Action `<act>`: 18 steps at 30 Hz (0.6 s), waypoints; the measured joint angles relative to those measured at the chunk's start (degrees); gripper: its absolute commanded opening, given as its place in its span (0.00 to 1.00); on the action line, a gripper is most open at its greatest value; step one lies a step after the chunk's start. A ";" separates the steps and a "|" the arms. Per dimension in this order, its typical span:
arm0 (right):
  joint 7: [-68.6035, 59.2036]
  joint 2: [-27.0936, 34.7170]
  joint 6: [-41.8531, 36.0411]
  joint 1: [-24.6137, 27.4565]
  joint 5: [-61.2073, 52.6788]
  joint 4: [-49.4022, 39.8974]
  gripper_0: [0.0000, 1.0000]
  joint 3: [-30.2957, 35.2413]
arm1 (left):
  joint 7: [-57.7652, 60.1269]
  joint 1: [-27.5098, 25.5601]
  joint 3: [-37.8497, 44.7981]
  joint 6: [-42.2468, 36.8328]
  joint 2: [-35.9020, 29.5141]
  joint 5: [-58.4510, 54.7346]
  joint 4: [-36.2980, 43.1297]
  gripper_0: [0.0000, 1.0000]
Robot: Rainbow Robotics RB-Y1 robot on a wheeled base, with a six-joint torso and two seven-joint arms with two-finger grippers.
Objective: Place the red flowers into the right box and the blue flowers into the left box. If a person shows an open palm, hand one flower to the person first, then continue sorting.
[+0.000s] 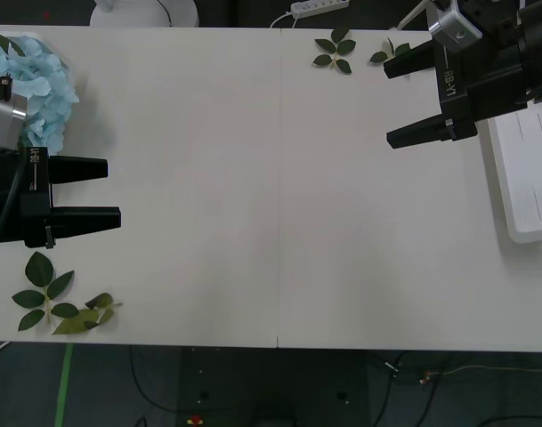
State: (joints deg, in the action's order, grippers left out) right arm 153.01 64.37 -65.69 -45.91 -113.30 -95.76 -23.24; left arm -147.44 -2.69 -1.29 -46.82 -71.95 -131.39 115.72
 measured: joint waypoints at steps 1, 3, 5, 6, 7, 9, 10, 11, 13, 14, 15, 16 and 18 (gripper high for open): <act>0.00 0.00 0.00 0.00 0.00 0.00 1.00 0.00 | -1.23 1.19 -1.07 0.01 -0.34 -0.53 -0.62 1.00; 0.00 0.00 0.00 0.00 0.00 0.00 1.00 0.00 | -2.45 3.30 -3.31 0.11 -0.48 -2.46 -1.73 1.00; 0.00 0.00 0.00 0.00 0.00 0.00 1.00 0.00 | -2.45 4.69 -5.17 0.56 -0.48 -4.38 -2.31 1.00; 0.00 0.00 0.00 0.00 0.00 0.00 1.00 0.00 | -2.45 5.00 -5.63 0.68 -0.48 -4.74 -2.39 1.00; 0.00 0.00 0.00 0.00 0.00 0.00 1.00 0.00 | -2.45 5.11 -5.83 0.72 -0.48 -5.03 -2.41 1.00; 0.00 0.00 0.00 0.00 0.00 0.00 1.00 0.00 | -2.45 5.11 -5.84 0.74 -0.48 -5.93 -2.44 1.00; 0.01 0.00 0.00 0.00 0.00 0.00 1.00 0.00 | -2.45 5.11 -5.84 0.78 -0.48 -6.34 -2.46 1.00; 0.01 0.00 0.00 0.00 0.00 0.00 1.00 0.00 | -2.45 5.11 -5.84 0.84 -0.48 -6.64 -2.47 1.00; 0.01 0.00 0.00 0.00 0.00 0.00 1.00 0.00 | -2.45 5.11 -5.84 0.92 -0.47 -7.16 -2.51 1.00; 0.01 0.00 0.00 0.00 0.00 0.00 1.00 0.00 | -2.45 5.11 -5.84 0.96 -0.46 -7.36 -2.56 1.00; 0.01 0.00 0.00 0.00 0.00 0.00 1.00 0.00 | -2.45 5.11 -5.84 1.01 -0.46 -7.52 -2.64 1.00; 0.01 0.00 0.00 0.00 0.00 0.00 1.00 0.00 | -2.45 5.11 -5.84 1.08 -0.46 -7.69 -2.71 1.00; 0.01 0.00 0.00 0.00 0.00 0.00 1.00 0.00 | -2.45 5.11 -5.84 1.16 -0.46 -7.87 -2.87 1.00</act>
State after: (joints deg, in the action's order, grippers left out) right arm 153.02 64.37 -65.69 -45.91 -113.30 -95.76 -23.24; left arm -149.89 2.43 -7.13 -45.65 -72.41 -139.26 112.85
